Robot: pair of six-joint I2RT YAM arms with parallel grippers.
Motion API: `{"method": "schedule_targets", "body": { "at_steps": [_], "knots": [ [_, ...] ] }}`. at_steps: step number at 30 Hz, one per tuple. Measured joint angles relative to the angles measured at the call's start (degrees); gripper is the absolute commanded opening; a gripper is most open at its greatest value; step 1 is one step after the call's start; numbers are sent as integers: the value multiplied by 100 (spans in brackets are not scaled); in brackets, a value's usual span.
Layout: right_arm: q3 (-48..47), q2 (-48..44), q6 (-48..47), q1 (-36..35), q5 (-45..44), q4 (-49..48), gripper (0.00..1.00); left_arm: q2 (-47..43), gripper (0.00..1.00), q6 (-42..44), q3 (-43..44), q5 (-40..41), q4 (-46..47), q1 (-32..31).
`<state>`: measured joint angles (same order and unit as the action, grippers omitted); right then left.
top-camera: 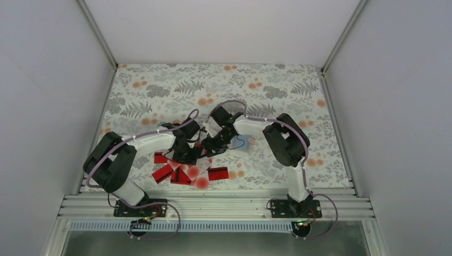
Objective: Put the credit cards into the card holder
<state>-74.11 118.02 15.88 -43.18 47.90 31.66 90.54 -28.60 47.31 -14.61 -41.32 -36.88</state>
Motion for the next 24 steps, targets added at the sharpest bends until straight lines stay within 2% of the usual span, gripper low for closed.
{"method": "schedule_targets", "body": {
  "at_steps": [14, 24],
  "knots": [
    [-26, -22, 264, -9, -2, 136, 63, 24, 12, -83, -173, -413, 616, 50],
    [85, -35, 496, 232, 881, 216, 62, -96, 10, -208, -350, -516, 907, 68]
  ]
}}
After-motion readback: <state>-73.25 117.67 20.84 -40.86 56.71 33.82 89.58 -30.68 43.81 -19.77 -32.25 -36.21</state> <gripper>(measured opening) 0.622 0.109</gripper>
